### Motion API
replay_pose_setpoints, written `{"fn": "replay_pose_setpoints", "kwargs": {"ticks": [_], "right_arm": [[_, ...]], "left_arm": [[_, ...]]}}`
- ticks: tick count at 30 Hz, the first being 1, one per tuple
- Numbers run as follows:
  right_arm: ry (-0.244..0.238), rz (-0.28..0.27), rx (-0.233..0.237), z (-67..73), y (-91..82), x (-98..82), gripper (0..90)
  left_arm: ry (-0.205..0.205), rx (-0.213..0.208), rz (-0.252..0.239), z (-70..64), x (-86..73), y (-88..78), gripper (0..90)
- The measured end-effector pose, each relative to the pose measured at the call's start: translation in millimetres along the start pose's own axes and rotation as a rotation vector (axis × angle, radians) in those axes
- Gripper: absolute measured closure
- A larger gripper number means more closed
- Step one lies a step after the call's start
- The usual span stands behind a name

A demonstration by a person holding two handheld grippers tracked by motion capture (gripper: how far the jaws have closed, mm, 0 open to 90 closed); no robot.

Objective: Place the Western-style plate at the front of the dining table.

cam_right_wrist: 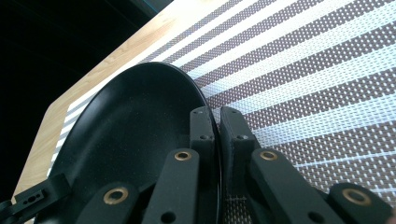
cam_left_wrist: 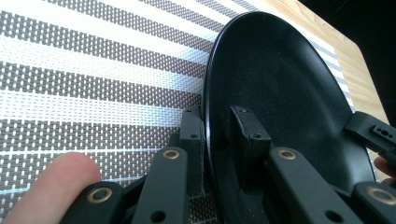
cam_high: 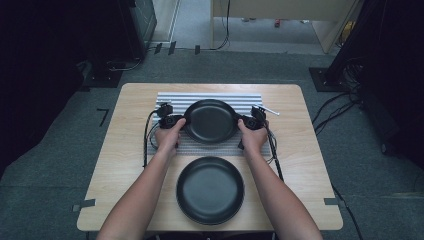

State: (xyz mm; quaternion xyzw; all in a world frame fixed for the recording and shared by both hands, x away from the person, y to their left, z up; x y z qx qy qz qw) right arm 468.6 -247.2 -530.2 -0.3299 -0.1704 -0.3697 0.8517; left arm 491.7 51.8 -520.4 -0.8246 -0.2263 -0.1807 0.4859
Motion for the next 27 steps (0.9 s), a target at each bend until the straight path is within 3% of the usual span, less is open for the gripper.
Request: {"fn": "replay_pose_setpoints", "kwargs": {"ticks": [11,15,16,19,20,21,22,24,27], "right_arm": [[-0.022,-0.010,-0.003,1.5,0.5,-0.9,85.3],[-0.023,-0.011,-0.005,1.9,0.6,-1.2,84.9],[-0.030,-0.013,-0.008,2.4,0.7,-1.4,84.2],[-0.045,-0.019,-0.021,4.0,-0.6,-1.3,77.3],[-0.063,-0.028,-0.029,5.0,-1.1,-1.1,73.9],[-0.121,-0.051,-0.063,7.6,-3.9,0.2,68.7],[-0.121,-0.051,-0.063,7.6,-3.9,0.2,68.7],[-0.186,-0.074,-0.095,9.0,-8.2,3.0,64.5],[-0.237,-0.128,-0.117,10.0,-17.7,8.3,58.6]], "left_arm": [[-0.001,0.013,0.006,1.0,-2.3,2.1,74.7],[0.021,0.035,0.007,-2.1,-2.0,1.9,73.4],[0.047,0.046,0.008,-4.2,-1.7,1.5,70.5],[0.047,0.038,0.001,-6.2,-0.4,-1.0,60.7],[0.049,0.038,-0.012,-7.4,1.0,-3.6,60.7],[0.057,0.047,-0.028,-8.8,3.0,-8.5,55.4],[0.057,0.047,-0.028,-8.8,3.0,-8.5,53.5],[0.067,0.050,-0.041,-9.3,5.1,-15.0,50.1],[0.089,0.063,-0.051,-8.4,6.5,-23.0,43.3]]}}
Point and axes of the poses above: each handheld gripper's, and its own axes: y roughly forward along the jaws, x roughly out of its top, z roughly to its left, the point moved 2 cm from there along y, roughly forward along the jaws, and after that the axes turned 9 degrees about x, right-handed, at the moved point
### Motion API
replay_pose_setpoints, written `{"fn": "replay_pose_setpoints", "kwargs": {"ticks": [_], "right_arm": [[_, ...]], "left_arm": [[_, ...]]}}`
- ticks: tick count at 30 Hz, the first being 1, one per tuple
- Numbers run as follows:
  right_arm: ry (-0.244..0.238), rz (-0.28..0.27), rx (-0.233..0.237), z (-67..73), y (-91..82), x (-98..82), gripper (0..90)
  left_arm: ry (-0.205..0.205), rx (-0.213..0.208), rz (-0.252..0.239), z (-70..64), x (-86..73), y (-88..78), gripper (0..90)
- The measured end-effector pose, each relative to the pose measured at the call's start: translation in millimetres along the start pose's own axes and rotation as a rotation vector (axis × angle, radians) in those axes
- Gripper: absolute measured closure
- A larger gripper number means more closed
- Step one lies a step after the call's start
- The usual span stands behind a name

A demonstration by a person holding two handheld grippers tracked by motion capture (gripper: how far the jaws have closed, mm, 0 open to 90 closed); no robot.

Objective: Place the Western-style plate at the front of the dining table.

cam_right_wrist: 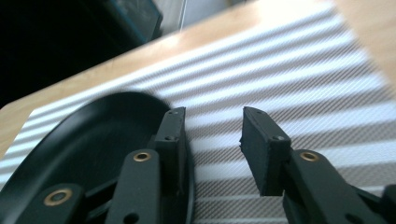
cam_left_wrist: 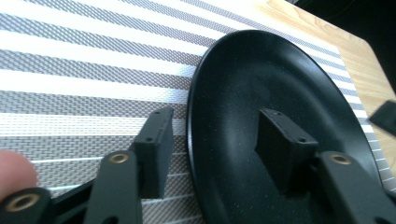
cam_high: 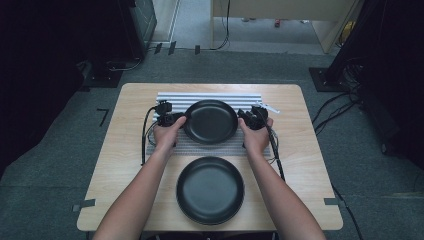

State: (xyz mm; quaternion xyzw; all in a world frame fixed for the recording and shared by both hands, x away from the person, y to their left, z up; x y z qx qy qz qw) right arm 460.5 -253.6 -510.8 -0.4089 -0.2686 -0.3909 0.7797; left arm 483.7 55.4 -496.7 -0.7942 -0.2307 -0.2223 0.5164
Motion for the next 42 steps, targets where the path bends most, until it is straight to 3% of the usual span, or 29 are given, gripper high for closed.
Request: {"fn": "replay_pose_setpoints", "kwargs": {"ticks": [2,3,6,7,12,15,19,29,37,42], "right_arm": [[-0.022,-0.053,-0.011,-2.2,-11.0,5.4,53.6],[-0.027,-0.054,-0.010,-2.9,-14.6,6.7,48.6],[-0.064,-0.053,0.001,-5.4,-21.3,8.1,47.0],[-0.074,-0.036,0.037,-6.5,-26.9,9.6,41.7],[-0.140,0.060,0.058,-4.8,-41.0,12.5,32.6],[-0.211,0.106,0.050,-0.9,-50.5,9.4,32.1],[-0.202,0.057,0.138,-0.5,-68.6,1.2,32.3],[-0.243,0.063,0.159,-7.2,-94.2,-7.6,31.1],[-0.252,0.068,0.174,-11.4,-113.9,-11.9,30.3],[-0.253,0.067,0.176,-16.4,-124.6,-15.8,30.1]], "left_arm": [[0.037,-0.009,-0.008,0.8,-0.3,-10.1,36.3],[0.048,-0.018,-0.011,0.5,-1.0,-14.1,32.1],[0.076,-0.029,-0.025,-0.6,-2.8,-22.2,21.2],[0.107,-0.031,-0.038,-0.4,-4.7,-30.0,17.7],[0.119,-0.037,-0.084,6.6,-7.8,-48.0,11.8],[0.129,-0.035,-0.104,10.2,-10.8,-58.5,11.1],[0.143,-0.043,-0.110,12.7,-16.6,-68.6,10.7],[0.179,-0.065,-0.125,21.3,-43.1,-95.3,10.7],[0.149,-0.062,-0.153,33.6,-62.6,-107.5,10.7],[0.151,-0.069,-0.162,36.6,-73.3,-114.4,10.7]]}}
Point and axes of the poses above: each handheld gripper's, and its own axes: y roughly forward along the jaws, x roughly out of its top, z roughly to its left, the point moved 2 cm from there along y, roughly forward along the jaws, and after that the axes turned 9 degrees about x, right-handed, at the moved point
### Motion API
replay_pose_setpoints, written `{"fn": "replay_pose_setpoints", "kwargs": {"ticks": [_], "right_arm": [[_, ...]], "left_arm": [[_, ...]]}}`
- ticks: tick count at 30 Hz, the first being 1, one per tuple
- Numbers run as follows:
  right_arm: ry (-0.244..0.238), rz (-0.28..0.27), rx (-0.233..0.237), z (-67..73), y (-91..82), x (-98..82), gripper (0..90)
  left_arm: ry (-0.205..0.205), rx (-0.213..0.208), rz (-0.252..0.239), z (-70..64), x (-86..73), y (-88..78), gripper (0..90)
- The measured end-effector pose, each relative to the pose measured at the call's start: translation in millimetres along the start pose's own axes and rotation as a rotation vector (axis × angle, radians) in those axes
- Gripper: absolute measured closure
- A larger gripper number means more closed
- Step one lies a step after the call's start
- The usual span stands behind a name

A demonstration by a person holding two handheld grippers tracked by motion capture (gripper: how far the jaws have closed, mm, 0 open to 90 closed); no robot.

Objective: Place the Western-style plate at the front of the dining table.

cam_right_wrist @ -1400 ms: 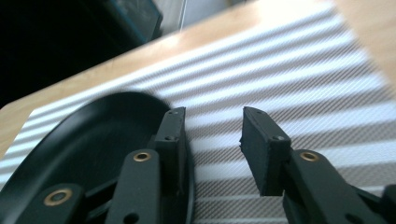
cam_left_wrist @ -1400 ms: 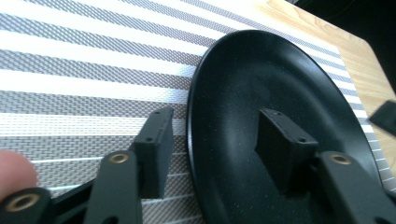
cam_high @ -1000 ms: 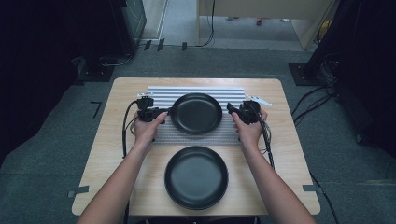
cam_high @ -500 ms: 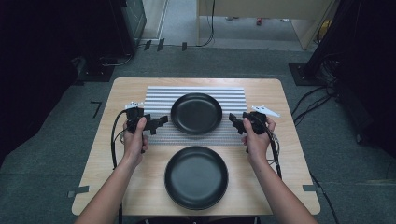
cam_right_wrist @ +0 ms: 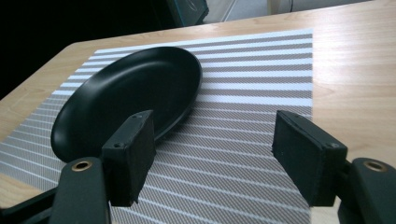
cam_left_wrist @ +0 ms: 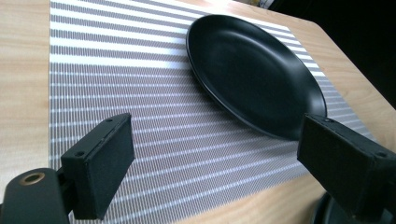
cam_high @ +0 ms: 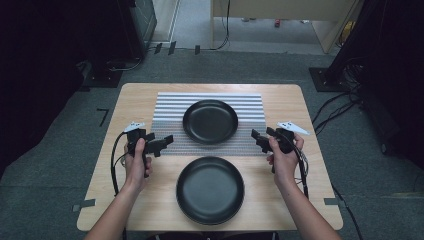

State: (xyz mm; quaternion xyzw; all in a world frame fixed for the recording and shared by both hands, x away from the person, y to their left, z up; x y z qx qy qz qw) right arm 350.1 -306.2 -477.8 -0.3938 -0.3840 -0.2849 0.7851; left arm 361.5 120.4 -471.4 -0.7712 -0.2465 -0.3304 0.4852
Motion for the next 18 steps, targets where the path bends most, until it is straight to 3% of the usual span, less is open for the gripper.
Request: {"fn": "replay_pose_setpoints", "kwargs": {"ticks": [6,18], "right_arm": [[0.001,0.007,-0.012,-7.1,-17.1,-10.4,30.1],[0.014,0.000,-0.041,-22.0,-55.7,-26.9,29.9]], "left_arm": [[0.016,0.003,0.000,2.2,-11.8,-12.9,10.7],[-0.003,0.031,0.008,18.4,-34.4,-35.1,10.7]]}}
Point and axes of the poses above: each handheld gripper's, and its own axes: y roughly forward along the jaws, x roughly out of its top, z roughly to its left, the point moved 2 cm from there along y, roughly forward along the jaws, and after that the axes turned 9 degrees about x, right-handed, at the moved point
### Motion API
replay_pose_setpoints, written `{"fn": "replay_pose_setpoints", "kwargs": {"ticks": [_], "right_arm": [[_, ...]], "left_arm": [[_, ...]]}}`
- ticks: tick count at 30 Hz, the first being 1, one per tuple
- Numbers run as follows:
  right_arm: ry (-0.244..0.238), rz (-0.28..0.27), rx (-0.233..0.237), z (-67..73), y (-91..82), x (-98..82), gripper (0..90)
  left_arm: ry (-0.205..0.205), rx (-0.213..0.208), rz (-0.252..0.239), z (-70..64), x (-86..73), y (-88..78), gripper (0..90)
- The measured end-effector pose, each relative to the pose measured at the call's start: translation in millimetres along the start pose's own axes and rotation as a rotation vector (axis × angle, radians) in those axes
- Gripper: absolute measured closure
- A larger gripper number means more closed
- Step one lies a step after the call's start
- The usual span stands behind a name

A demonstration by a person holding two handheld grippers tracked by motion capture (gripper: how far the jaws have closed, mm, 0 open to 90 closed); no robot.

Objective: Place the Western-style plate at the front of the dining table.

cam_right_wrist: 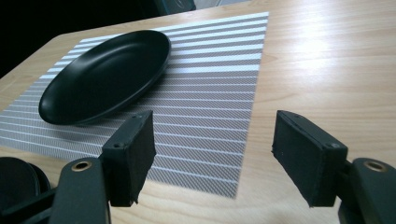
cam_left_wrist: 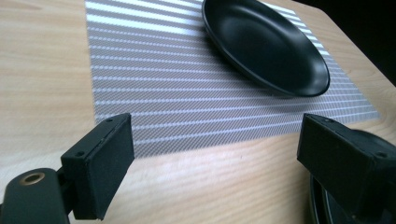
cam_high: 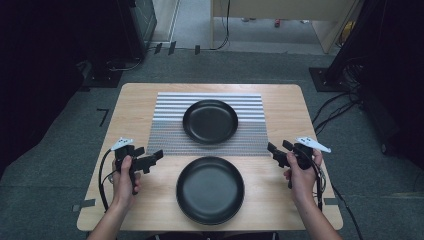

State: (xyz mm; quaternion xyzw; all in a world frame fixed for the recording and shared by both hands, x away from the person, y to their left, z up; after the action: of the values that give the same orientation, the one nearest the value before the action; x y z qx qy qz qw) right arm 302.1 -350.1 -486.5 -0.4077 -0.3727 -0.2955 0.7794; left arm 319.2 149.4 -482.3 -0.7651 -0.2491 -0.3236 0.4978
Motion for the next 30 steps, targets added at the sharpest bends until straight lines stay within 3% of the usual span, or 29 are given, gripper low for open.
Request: {"fn": "replay_pose_setpoints", "kwargs": {"ticks": [10,18,30], "right_arm": [[0.002,0.000,-0.028,-12.6,-27.5,-10.5,29.7],[0.021,-0.007,-0.069,-29.8,-54.9,-24.3,29.6],[0.049,0.000,-0.133,-54.2,-93.1,-44.8,29.5]], "left_arm": [[-0.014,0.035,0.000,19.4,-17.8,-19.9,10.7],[-0.024,0.077,-0.017,39.5,-30.9,-39.6,10.7],[-0.046,0.142,-0.011,65.1,-53.0,-56.4,10.6]]}}
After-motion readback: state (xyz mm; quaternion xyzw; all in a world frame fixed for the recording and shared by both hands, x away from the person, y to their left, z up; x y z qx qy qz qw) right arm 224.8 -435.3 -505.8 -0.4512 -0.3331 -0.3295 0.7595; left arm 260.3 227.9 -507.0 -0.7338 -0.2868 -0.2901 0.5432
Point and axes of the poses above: each handheld gripper's, and its own axes: y roughly forward along the jaws, x roughly out of its top, z roughly to its left, the point moved 2 cm from there along y, roughly forward along the jaws, and after that the axes turned 9 degrees about x, right-handed, at the moved point
